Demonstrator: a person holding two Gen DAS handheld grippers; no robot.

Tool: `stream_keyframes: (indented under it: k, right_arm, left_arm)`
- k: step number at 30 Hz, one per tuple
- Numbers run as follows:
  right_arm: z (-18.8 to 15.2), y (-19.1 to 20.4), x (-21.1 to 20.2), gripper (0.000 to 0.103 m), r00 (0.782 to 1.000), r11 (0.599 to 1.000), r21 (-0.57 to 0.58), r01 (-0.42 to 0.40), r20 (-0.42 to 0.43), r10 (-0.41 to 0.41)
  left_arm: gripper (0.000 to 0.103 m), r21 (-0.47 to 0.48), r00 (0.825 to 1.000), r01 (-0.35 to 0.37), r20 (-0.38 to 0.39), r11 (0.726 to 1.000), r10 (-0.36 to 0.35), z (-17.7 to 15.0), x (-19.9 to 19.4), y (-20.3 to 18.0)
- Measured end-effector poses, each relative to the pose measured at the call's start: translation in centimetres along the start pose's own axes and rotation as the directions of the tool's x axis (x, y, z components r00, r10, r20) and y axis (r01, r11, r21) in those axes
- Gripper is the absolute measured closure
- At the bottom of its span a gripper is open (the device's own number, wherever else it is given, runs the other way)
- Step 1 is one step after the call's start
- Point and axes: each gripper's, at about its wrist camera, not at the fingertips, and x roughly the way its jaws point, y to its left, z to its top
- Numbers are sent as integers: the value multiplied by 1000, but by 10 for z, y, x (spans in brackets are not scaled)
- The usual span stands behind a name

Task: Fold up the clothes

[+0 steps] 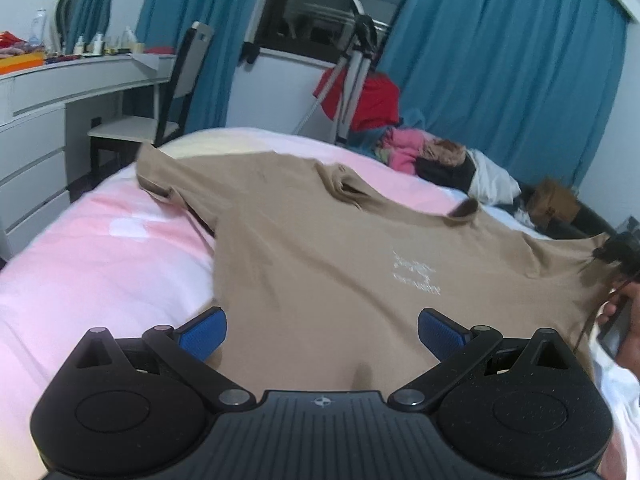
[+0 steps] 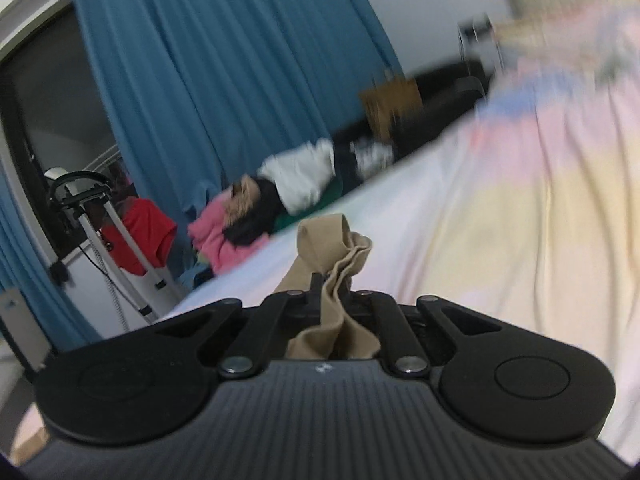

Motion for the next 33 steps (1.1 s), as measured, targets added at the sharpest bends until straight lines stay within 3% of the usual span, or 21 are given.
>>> stream_keyframes:
  k: [4,9,13,19,23,24,26,27,28,33]
  right_arm:
    - [8,60,-34,96,995,982,-189,28,94,-11]
    - [-25,158,-75,96,981,907,-421,-26,165,104]
    - [-83,227,-77,96,982,838,-531,-123,59,182]
    - [-177,280,-46,96,978,743,-637,-206,-123,166]
    - [-194,275,-19,93,959,793,-555,-252,-252,128]
    - [-192,270,-12,87,946,808,-521,-275,-297,130]
    - [-189,260,-4,51,910,830,-443,-337,-379,167]
    - [-185,256,-6,26,894,837,-404,-370,-400,202]
    - [-182,254,-14,15,883,840,-372,-395,-406,235]
    - [-144,231,-74,16,832,835,-249,-491,-418,364]
  left_arm:
    - [0,23,997,-67,34,997,66,12,-13,12]
    - [0,-5,989,-139,56,990,139,23,-21,39]
    - [0,-49,981,-184,59,982,187,28,-24,65]
    - [0,-85,975,-216,23,973,219,28,-13,90]
    - [0,-68,975,-222,2,973,222,25,2,92]
    - [0,-63,975,-221,-2,973,221,24,6,92]
    - [0,-57,977,-214,-10,975,214,23,12,90]
    - [0,-52,979,-206,-11,977,205,22,14,89]
    - [0,-47,980,-197,-12,979,196,22,15,87]
    - [0,-10,985,-173,21,985,174,20,5,72]
